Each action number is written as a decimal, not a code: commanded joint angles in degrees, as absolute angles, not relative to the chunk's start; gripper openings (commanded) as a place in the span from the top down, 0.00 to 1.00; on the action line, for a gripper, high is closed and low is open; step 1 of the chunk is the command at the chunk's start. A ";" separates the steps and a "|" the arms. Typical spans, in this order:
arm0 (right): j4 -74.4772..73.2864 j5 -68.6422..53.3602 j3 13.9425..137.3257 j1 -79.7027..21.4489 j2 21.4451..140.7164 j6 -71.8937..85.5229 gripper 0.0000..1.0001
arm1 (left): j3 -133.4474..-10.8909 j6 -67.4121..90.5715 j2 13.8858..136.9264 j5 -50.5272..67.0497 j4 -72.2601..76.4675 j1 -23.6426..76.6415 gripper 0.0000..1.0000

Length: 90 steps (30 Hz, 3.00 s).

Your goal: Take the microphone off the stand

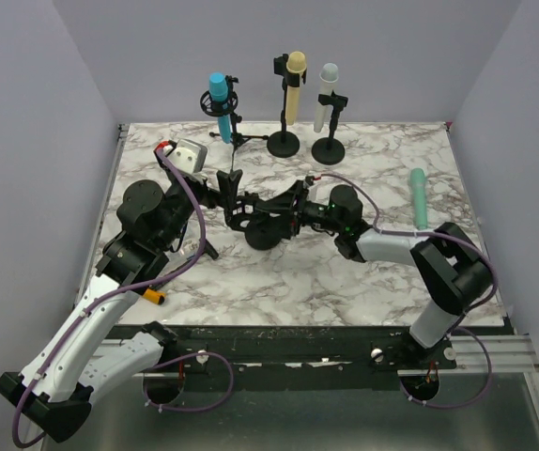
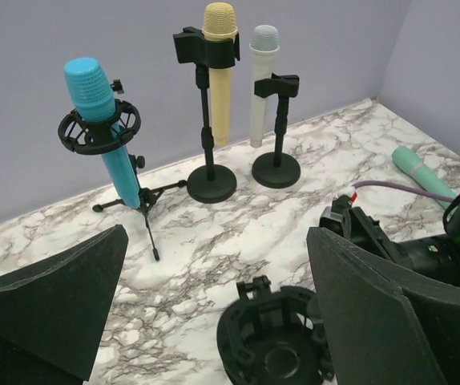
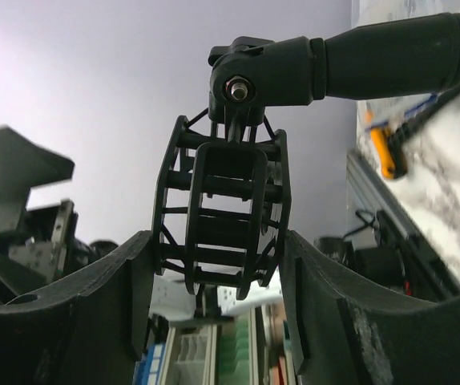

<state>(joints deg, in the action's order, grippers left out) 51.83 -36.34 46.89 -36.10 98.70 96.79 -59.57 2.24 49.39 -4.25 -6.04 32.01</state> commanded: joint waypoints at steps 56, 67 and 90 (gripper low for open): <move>38.97 -32.70 34.12 -51.15 82.24 79.39 0.00 | -60.14 3.57 48.74 -10.46 -5.77 32.67 0.03; 11.82 -26.29 36.36 -36.54 76.50 54.54 0.00 | -59.18 3.01 50.66 -10.85 -4.53 32.67 0.02; 7.85 -9.04 74.31 -8.49 102.40 30.23 0.01 | -60.41 3.03 49.83 -7.27 -5.51 32.69 0.01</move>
<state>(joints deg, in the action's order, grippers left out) 2.52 -1.93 65.73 -13.69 93.56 33.63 -59.44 3.64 50.37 -8.78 -5.76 32.38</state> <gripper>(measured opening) 0.998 0.980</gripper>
